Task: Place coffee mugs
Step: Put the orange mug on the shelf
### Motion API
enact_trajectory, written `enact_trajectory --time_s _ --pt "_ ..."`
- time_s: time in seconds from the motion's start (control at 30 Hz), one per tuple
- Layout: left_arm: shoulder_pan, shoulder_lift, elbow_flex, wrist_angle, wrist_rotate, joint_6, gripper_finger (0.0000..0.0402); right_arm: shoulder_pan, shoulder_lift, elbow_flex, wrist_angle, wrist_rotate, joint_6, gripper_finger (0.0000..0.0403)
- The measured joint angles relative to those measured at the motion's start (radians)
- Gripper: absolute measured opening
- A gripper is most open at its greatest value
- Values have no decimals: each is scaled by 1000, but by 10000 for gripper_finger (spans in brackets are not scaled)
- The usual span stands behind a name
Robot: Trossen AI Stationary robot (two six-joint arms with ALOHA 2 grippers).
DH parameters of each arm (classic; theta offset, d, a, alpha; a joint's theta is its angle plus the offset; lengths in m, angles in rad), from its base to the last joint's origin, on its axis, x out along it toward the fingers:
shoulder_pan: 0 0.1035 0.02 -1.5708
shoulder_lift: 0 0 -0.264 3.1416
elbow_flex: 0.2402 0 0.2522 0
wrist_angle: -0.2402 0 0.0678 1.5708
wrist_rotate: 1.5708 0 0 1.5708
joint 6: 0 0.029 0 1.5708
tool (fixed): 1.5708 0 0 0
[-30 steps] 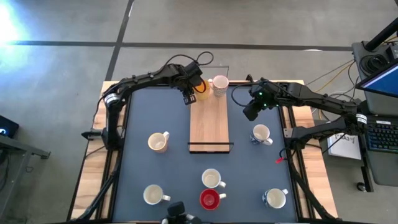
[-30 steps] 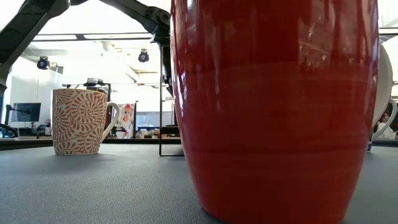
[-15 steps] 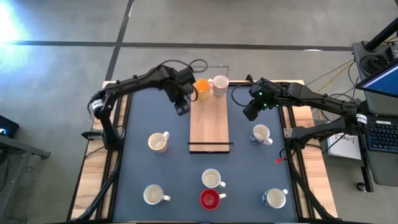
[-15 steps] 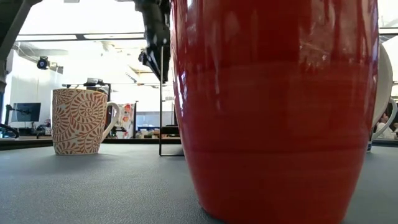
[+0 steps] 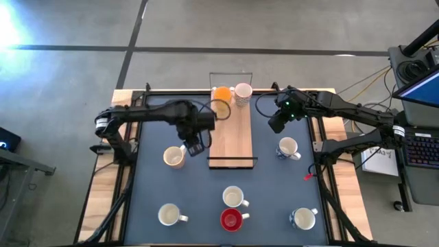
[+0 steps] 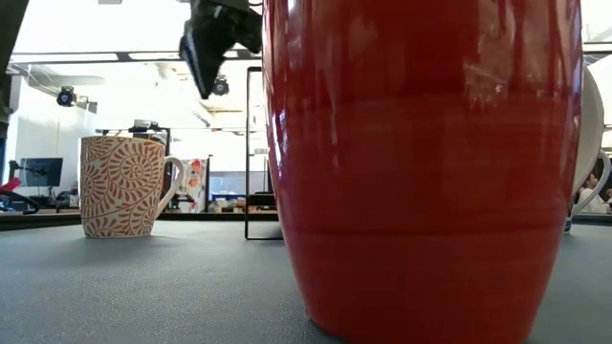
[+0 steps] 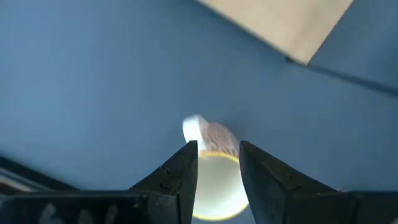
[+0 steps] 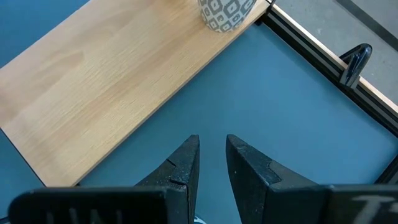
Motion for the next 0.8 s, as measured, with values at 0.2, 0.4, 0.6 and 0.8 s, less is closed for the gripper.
enact_trajectory --time_s 0.2,0.4,0.6,0.8 --pt "-75 -48 -133 30 23 -106 101 0 0 0 0 0 0 68" --pt "-132 -157 -323 201 23 -273 101 0 0 0 0 0 0 68" --pt "-169 -236 -488 325 22 -426 101 0 0 0 0 0 0 68" --pt "-189 -239 -567 389 19 -455 101 0 0 0 0 0 0 68"
